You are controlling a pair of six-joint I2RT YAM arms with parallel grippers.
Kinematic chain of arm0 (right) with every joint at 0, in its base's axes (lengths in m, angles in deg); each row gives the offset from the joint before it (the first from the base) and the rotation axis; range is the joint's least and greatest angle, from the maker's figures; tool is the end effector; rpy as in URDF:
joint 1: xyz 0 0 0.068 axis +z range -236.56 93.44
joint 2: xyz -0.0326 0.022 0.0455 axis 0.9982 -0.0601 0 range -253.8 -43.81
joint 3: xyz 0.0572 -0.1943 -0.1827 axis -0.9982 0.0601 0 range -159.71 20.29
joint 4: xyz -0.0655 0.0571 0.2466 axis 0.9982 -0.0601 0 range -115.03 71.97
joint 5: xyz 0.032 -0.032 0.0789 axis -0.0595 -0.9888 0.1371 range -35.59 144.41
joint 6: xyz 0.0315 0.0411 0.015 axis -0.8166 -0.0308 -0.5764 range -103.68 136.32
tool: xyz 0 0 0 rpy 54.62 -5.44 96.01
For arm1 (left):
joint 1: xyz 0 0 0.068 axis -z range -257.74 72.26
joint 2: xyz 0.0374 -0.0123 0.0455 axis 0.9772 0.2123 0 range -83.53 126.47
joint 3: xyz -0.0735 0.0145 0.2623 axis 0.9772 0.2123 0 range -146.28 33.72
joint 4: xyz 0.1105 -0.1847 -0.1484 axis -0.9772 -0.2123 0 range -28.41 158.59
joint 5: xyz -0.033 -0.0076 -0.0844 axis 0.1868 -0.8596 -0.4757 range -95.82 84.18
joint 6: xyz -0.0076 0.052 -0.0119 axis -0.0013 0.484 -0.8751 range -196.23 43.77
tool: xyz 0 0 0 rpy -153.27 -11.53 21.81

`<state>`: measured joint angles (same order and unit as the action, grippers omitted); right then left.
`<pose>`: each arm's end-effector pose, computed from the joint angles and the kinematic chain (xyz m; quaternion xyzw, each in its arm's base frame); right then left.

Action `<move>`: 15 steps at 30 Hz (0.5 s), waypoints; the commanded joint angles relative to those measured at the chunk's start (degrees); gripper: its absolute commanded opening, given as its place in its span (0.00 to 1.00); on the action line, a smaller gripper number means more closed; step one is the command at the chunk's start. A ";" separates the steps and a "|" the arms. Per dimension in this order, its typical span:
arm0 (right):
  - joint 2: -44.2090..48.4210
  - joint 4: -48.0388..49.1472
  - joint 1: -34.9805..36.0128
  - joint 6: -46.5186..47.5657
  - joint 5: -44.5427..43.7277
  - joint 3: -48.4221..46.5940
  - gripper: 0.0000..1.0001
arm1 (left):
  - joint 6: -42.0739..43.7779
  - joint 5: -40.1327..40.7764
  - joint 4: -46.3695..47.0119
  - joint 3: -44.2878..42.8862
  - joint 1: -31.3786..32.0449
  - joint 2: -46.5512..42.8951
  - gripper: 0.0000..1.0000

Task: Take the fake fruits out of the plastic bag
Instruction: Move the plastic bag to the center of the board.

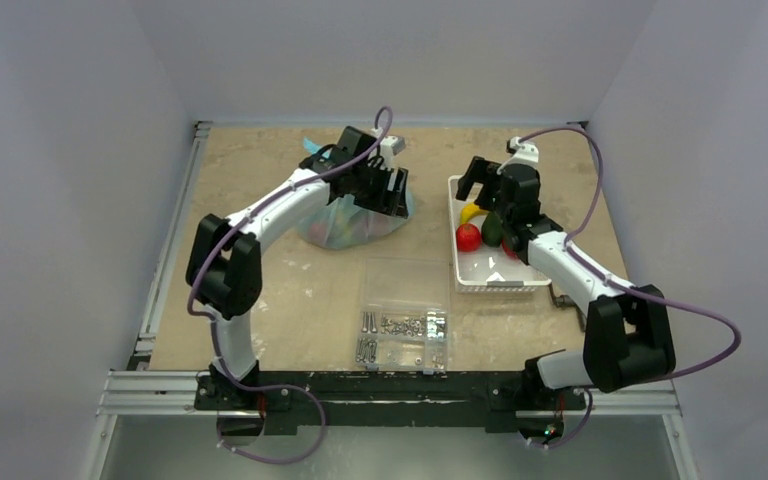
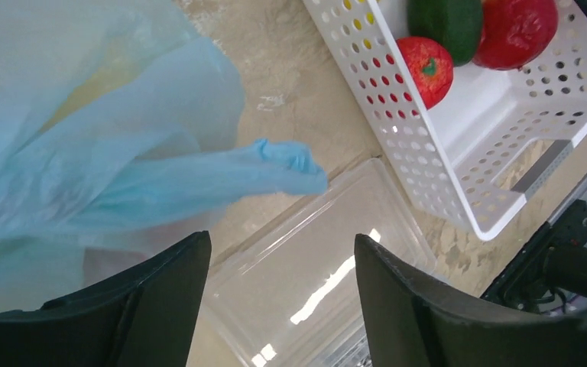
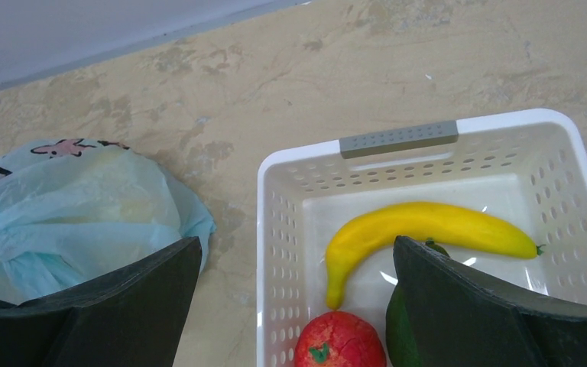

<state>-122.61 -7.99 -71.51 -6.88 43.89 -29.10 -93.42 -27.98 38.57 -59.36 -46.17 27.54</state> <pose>0.3055 0.0754 0.2683 0.1107 0.8068 0.1178 0.5683 0.3662 -0.2407 0.2618 0.1829 0.9004 -0.3085 0.2462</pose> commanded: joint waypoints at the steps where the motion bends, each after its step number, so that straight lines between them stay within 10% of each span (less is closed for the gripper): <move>1: -0.98 2.57 0.30 2.06 6.85 -1.96 0.99 | 7.31 9.43 -3.10 1.93 -1.10 -11.71 0.77; 6: -4.41 5.68 3.60 3.71 11.33 -2.86 0.99 | 5.61 20.92 -3.56 4.94 -5.98 -17.73 0.85; 15: -12.66 -1.25 7.34 4.62 19.49 -15.45 0.99 | -4.01 9.68 -6.49 1.46 -14.85 -11.01 0.78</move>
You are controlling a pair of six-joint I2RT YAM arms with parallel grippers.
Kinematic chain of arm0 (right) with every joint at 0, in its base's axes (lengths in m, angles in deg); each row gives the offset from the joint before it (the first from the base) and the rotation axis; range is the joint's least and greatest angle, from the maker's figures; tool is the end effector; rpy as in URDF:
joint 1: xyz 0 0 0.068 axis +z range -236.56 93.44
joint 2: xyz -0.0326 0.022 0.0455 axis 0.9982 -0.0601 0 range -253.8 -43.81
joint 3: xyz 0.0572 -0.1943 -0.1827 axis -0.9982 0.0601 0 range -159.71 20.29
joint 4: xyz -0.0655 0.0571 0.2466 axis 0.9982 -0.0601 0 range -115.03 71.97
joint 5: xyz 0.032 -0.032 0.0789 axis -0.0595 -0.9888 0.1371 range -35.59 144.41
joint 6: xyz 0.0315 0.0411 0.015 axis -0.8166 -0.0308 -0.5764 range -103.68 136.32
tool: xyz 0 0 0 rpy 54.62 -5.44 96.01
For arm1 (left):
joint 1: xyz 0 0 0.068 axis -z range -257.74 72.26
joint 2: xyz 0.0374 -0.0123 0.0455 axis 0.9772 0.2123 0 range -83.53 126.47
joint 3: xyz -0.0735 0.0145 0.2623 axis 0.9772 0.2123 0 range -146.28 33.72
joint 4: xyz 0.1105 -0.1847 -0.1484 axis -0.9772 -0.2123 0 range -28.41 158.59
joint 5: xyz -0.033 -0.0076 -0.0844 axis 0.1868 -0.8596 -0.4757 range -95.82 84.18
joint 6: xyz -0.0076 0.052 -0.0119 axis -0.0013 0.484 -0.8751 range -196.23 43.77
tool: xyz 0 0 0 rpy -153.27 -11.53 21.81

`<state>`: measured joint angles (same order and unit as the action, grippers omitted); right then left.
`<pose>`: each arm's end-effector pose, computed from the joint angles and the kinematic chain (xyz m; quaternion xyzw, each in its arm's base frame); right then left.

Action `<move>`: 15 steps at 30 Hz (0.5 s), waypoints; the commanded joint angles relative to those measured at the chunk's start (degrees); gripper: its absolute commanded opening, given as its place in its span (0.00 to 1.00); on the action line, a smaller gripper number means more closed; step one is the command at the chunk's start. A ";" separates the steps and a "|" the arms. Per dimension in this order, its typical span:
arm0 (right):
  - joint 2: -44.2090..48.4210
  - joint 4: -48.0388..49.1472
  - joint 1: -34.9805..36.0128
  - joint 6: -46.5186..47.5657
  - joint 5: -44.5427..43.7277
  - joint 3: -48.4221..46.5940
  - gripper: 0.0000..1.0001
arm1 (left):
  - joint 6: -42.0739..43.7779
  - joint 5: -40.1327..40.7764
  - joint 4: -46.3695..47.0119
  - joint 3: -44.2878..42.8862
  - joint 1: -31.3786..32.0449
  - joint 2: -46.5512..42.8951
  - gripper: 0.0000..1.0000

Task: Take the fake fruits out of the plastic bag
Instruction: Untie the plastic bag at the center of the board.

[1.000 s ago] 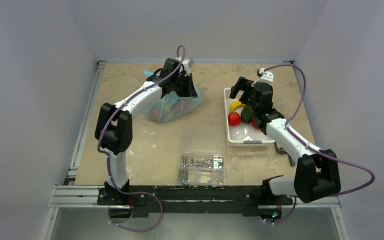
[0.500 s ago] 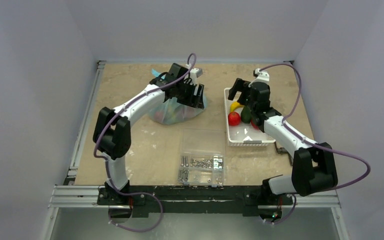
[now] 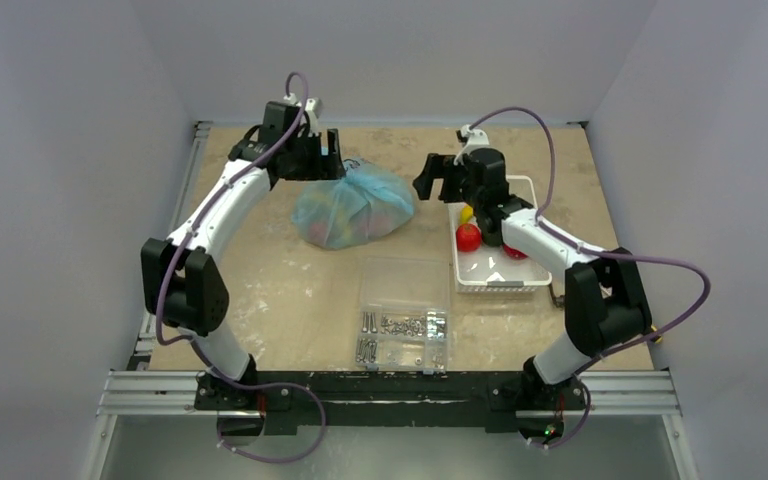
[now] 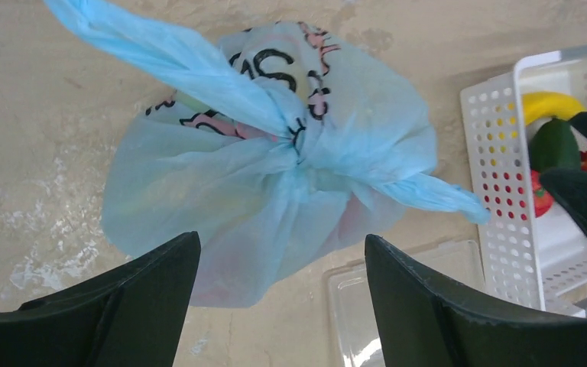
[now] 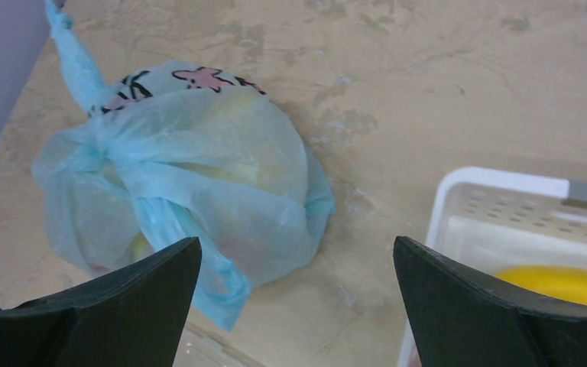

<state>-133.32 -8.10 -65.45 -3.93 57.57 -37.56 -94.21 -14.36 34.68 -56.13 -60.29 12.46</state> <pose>0.3348 0.1314 0.2594 -0.0216 0.8273 0.2194 0.5167 0.3620 -0.1193 0.3393 0.0272 0.9041 -0.1924 0.3806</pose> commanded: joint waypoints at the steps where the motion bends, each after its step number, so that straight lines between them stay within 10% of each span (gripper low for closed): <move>1: -3.03 -1.94 2.39 1.95 6.17 -9.12 0.99 | -3.27 -4.25 -3.51 -2.55 -0.67 4.86 0.78; 9: -7.69 -6.05 8.47 2.22 1.23 -16.42 0.99 | -3.61 -7.77 -3.23 -3.41 -1.55 9.95 0.77; 15: -7.15 -5.72 9.15 -1.07 -2.28 -15.09 0.99 | -3.08 -15.61 -1.64 -5.85 -1.72 15.91 0.42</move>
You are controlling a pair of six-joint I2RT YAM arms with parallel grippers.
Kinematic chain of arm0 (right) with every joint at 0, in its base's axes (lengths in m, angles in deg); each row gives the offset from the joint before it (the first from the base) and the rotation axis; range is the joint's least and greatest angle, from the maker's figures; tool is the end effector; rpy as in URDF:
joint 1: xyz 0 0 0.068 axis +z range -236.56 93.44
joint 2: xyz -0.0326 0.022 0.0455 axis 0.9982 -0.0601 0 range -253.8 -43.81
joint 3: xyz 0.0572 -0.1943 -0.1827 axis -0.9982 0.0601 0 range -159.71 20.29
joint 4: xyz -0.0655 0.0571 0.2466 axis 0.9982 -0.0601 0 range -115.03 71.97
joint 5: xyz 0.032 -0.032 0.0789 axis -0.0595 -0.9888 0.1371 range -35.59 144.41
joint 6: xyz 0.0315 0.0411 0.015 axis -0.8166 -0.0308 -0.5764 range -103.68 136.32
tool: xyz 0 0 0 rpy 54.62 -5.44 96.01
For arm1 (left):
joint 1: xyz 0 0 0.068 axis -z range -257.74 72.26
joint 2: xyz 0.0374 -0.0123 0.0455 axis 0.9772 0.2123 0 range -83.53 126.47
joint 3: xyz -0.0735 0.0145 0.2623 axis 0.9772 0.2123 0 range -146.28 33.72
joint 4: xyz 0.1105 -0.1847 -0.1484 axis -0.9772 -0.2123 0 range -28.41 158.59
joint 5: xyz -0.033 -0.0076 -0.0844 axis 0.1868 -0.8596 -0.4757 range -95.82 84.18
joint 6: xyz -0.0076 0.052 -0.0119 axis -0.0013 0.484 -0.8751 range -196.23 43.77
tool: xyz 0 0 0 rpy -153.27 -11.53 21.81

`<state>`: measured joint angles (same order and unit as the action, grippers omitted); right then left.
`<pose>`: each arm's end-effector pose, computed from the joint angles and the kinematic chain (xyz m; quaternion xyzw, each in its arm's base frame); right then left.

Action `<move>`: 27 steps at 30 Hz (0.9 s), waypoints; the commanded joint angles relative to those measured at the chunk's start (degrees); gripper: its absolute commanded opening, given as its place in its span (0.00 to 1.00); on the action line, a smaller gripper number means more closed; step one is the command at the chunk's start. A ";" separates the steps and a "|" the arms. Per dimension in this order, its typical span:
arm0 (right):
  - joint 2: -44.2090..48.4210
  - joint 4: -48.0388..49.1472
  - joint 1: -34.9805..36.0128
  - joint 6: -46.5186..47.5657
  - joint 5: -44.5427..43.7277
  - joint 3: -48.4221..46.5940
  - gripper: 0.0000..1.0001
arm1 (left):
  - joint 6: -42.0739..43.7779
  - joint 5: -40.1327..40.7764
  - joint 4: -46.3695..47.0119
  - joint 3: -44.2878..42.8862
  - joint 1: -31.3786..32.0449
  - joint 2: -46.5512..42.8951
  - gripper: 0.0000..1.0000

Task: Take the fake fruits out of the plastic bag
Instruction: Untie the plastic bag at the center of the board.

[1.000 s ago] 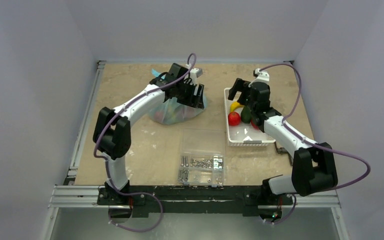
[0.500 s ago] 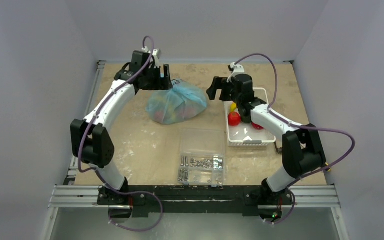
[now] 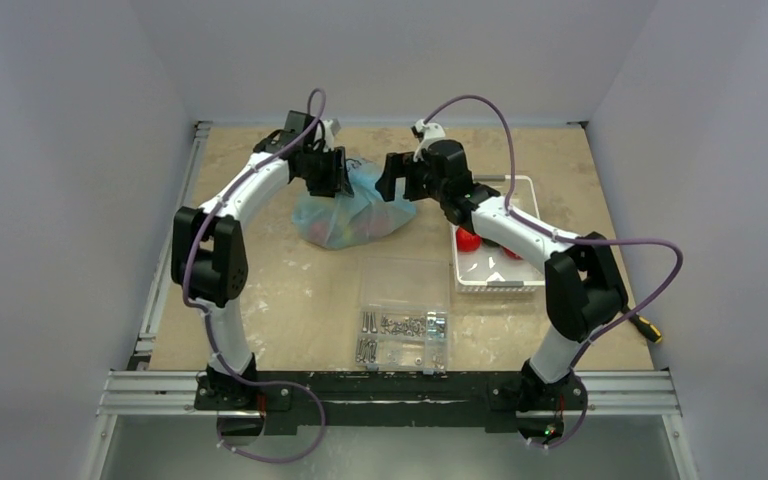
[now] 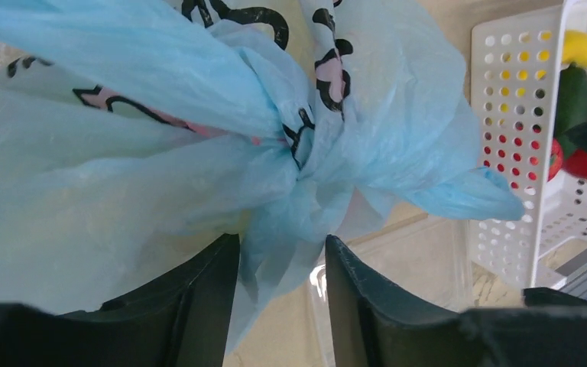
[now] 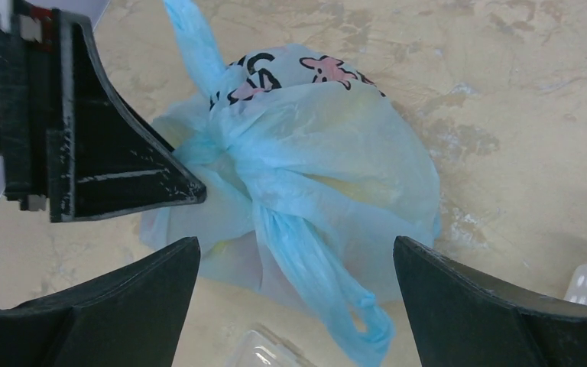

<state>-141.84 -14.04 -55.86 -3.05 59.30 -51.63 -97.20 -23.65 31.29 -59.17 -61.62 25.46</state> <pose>0.3465 0.2093 0.2797 -0.1054 0.8225 0.2680 0.4904 0.4026 -0.1276 0.2663 0.0089 0.9392 -0.2381 0.2473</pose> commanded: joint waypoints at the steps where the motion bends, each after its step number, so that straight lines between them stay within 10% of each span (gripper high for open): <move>1: 1.56 0.34 -0.42 -2.05 -4.42 -0.62 0.99 | -0.05 -7.54 2.49 -3.21 -0.39 3.31 0.33; 8: 2.91 0.81 -0.52 -2.67 -9.12 1.74 0.99 | 2.48 -12.23 9.44 -5.77 2.02 2.85 0.00; 27: -0.22 -6.21 0.22 1.49 -16.00 -6.49 0.78 | 3.57 -14.19 8.82 -5.28 6.91 3.85 0.00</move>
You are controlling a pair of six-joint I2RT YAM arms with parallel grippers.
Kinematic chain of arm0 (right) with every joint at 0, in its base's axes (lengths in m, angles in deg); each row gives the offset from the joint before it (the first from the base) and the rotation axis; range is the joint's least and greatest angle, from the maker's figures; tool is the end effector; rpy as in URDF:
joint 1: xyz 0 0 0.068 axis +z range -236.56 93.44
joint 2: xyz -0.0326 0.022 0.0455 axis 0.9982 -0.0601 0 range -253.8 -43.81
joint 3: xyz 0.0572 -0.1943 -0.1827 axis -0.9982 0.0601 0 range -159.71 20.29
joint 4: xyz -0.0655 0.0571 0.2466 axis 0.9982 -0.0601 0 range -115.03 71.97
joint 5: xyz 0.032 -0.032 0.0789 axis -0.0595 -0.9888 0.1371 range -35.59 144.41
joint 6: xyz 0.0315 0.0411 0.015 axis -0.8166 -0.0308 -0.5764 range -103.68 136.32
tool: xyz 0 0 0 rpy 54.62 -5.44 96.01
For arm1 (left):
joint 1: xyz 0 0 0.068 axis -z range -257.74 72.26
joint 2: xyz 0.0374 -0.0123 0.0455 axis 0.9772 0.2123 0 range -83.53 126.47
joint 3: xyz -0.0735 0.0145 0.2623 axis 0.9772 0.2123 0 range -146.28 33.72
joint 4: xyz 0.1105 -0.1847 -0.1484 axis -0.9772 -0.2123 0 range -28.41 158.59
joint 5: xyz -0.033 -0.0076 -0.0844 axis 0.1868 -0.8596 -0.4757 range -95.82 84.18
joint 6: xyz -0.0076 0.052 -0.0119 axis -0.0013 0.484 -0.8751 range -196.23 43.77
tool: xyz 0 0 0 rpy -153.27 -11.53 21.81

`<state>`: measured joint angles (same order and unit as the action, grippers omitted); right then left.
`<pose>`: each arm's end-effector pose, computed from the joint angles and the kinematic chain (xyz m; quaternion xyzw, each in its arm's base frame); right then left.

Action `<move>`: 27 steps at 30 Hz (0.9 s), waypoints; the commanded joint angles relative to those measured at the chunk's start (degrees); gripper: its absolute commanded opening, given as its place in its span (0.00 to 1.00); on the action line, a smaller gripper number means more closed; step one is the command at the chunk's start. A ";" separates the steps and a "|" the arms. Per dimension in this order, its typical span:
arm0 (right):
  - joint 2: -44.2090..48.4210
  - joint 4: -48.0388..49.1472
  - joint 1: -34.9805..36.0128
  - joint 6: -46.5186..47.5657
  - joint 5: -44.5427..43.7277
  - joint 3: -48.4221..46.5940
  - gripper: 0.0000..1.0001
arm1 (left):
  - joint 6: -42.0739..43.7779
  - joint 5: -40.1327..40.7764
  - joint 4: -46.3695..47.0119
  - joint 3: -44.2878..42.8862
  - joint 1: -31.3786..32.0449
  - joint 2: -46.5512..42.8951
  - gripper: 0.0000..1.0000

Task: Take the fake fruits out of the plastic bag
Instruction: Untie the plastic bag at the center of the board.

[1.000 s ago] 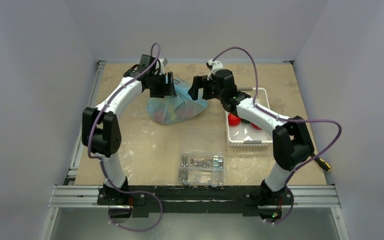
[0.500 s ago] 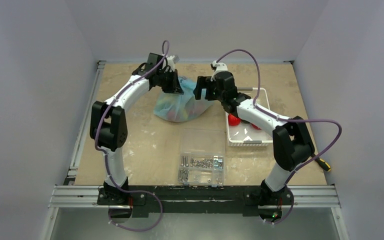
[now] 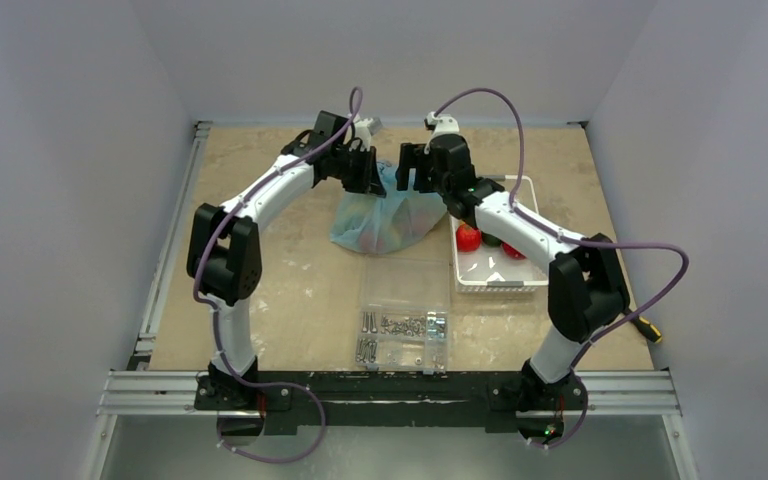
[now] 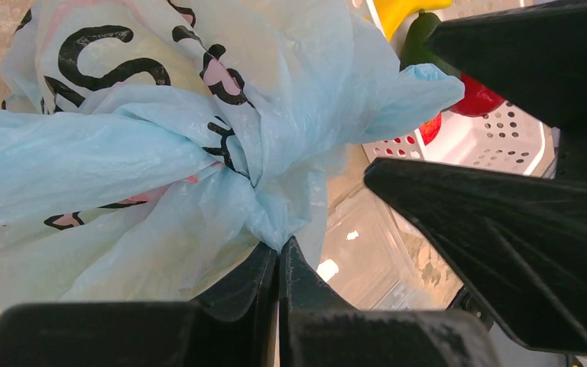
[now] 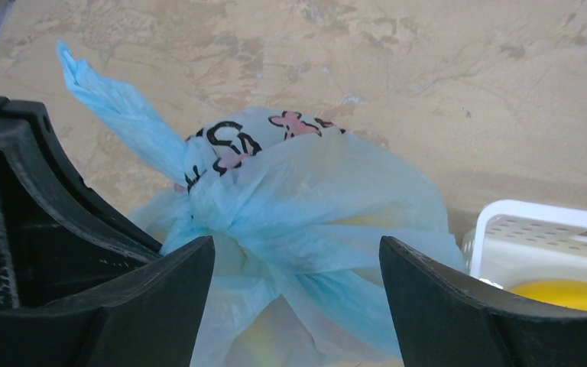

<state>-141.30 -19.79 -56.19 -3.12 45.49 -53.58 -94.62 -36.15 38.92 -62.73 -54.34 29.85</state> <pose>0.3494 0.1983 0.2852 -0.0388 0.8428 0.1647 0.5110 0.4046 -0.1946 0.2658 0.1358 0.8917 -0.3543 0.2467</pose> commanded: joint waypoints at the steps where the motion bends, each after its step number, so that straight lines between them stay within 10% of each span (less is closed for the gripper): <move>1: -1.36 -0.37 0.87 1.72 -2.15 -5.06 0.77 | 1.03 -1.53 1.12 -1.66 -0.37 -0.64 0.00; 13: -8.79 -2.93 5.95 -10.64 -12.53 -12.63 0.70 | 0.07 -1.89 1.12 -1.70 -0.20 -0.07 0.00; 17: -10.43 -5.54 6.19 -13.81 -14.78 -13.75 0.44 | -0.06 -1.89 1.07 -1.62 -0.11 -0.50 0.00; 27: -6.72 -2.17 4.95 -16.86 -15.59 -9.03 0.16 | 0.55 2.64 -1.11 -2.08 -0.27 -0.99 0.00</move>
<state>-152.07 -24.05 -50.18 -16.96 32.13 -64.60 -94.64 -35.67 38.22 -62.73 -54.58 29.85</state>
